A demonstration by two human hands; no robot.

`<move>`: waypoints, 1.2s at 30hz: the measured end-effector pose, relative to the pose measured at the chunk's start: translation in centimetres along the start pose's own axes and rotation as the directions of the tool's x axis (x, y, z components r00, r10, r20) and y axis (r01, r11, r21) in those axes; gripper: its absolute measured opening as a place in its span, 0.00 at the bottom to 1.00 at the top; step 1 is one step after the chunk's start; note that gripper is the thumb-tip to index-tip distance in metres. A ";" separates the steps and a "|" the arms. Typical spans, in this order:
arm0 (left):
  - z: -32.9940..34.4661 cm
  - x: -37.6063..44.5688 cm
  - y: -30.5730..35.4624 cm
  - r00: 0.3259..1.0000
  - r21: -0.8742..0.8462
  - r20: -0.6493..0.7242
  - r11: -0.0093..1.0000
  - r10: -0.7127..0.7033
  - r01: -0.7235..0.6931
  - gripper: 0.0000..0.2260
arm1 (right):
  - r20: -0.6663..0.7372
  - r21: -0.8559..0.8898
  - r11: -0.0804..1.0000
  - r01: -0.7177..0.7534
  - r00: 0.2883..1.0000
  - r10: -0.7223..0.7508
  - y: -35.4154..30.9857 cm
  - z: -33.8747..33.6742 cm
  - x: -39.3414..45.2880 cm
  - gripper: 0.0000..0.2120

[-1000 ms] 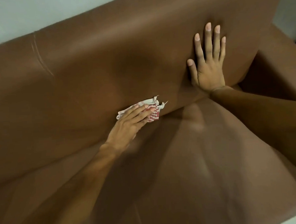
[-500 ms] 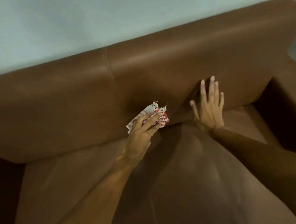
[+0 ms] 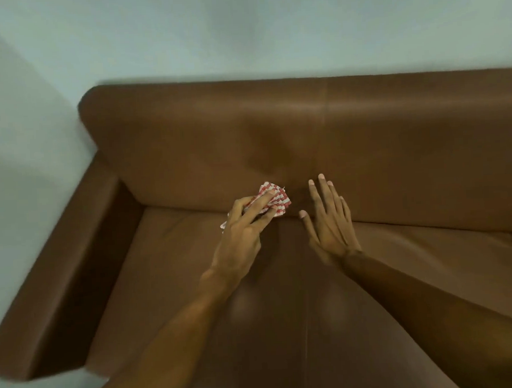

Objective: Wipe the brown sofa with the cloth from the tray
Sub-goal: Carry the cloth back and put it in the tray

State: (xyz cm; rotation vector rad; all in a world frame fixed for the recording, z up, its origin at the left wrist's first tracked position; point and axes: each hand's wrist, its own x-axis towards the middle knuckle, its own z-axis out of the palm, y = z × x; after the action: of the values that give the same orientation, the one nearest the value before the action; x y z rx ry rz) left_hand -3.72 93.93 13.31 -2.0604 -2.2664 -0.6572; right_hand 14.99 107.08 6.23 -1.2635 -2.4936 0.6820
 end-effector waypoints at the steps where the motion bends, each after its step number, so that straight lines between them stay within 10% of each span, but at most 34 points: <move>1: -1.0 -1.6 -0.9 0.999 0.006 -0.020 0.999 -0.045 0.045 0.29 | 0.026 0.004 0.999 0.036 0.999 -0.036 -1.4 0.4 -0.4 0.34; 7: -8.0 -14.6 -4.6 0.942 0.039 -0.126 0.947 -0.310 0.317 0.23 | 0.158 -0.021 0.948 0.318 0.937 -0.311 -9.9 4.1 -4.6 0.35; 12: -13.9 -27.8 -6.2 0.738 -0.013 -0.017 0.738 -0.675 0.675 0.26 | 0.231 0.049 0.841 0.538 0.814 -0.534 -20.1 8.6 -9.3 0.36; 17: -18.8 -39.0 -6.1 0.557 0.033 -0.208 0.564 -0.804 0.825 0.23 | 0.278 0.154 0.724 0.673 0.673 -0.685 -30.7 13.7 -14.8 0.36; 25: -23.1 -57.4 -4.1 0.154 -0.099 -0.437 0.217 -0.886 0.971 0.29 | 0.449 0.319 0.584 0.746 0.424 -0.787 -43.3 19.3 -26.9 0.39; 30: -22.8 -69.9 -1.0 -0.249 -0.246 -0.439 -0.151 -0.863 0.957 0.26 | 0.594 0.345 0.489 0.801 0.217 -0.774 -48.6 22.7 -34.9 0.39; 36: -19.9 -80.5 0.9 -0.480 -0.402 -0.344 -0.335 -0.807 0.852 0.25 | 0.718 0.439 0.463 0.770 0.009 -0.696 -52.0 28.5 -43.4 0.41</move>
State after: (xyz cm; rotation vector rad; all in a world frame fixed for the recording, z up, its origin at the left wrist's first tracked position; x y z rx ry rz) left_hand 2.64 11.36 9.03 0.9507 -2.7686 -0.7873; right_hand -7.47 37.17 7.88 0.8857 -3.3108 0.9980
